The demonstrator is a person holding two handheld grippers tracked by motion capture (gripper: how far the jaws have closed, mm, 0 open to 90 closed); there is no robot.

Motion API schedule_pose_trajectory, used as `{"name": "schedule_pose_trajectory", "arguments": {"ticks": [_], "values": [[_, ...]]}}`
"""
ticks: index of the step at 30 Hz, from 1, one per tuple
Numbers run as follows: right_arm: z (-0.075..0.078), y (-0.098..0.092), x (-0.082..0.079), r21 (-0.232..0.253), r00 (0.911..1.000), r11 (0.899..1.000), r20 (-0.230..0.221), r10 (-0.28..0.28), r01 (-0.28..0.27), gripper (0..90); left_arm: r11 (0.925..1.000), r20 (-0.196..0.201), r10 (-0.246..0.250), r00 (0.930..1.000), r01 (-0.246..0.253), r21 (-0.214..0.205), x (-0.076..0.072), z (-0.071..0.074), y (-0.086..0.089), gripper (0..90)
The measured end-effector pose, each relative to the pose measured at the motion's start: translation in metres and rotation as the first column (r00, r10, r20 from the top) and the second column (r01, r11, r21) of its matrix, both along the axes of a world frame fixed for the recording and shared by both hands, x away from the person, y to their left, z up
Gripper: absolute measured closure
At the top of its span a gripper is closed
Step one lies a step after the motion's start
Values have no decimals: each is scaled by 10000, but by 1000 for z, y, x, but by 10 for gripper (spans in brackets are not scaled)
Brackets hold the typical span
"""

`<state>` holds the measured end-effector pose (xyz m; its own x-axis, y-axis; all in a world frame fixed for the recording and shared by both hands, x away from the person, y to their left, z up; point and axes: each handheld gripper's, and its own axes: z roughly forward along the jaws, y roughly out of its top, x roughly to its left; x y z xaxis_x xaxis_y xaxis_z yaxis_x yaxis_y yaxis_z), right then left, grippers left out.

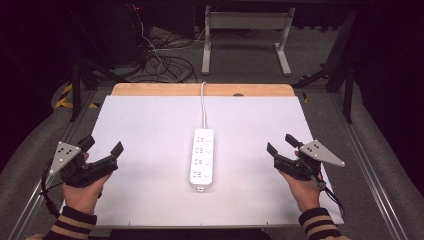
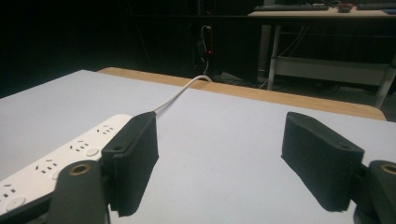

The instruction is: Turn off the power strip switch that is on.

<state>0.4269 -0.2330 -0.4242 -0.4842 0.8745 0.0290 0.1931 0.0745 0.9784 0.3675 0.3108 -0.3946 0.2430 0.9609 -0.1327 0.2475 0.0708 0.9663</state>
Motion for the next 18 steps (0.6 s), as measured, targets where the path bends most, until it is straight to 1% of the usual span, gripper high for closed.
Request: {"name": "schedule_pose_trajectory", "arguments": {"ticks": [5, 7, 9, 14, 15, 16, 17, 18], "values": [[1, -1, -2, 61, 9999, 9999, 82, -99, 98, 277, 9999, 57, -142, 9999, 142, 3, 0, 1, -1, 64], [2, -2, -3, 46, 9998, 9999, 188, -115, 114, 283, 9999, 55, -142, 9999, 143, -24, 1, 1, -1, 64], [3, -2, -4, 81, 9998, 9999, 179, -99, 98, 286, 9999, 44, -142, 9999, 143, -33, 2, 1, -1, 64], [7, -3, -7, 158, 9986, 9999, 522, -72, 64, 364, 9998, 51, -193, 9998, 194, -48, 5, 1, -4, 64], [7, -3, -7, 158, 9986, 9999, 522, -72, 64, 364, 9998, 37, -200, 9998, 200, -7, 5, 1, -4, 64], [9, -4, -9, 223, 9975, 9997, 701, -3, -12, 466, 9997, 42, -224, 9997, 224, -15, 6, 1, -5, 64], [10, -5, -11, 249, 9965, 9996, 835, 80, -101, 537, 9997, 49, -241, 9997, 241, -15, 6, 1, -5, 64], [12, -5, -13, 246, 9945, 9995, 1040, 153, -180, 641, 9997, 40, -231, 9997, 231, -13, 7, 1, -6, 64]]}}
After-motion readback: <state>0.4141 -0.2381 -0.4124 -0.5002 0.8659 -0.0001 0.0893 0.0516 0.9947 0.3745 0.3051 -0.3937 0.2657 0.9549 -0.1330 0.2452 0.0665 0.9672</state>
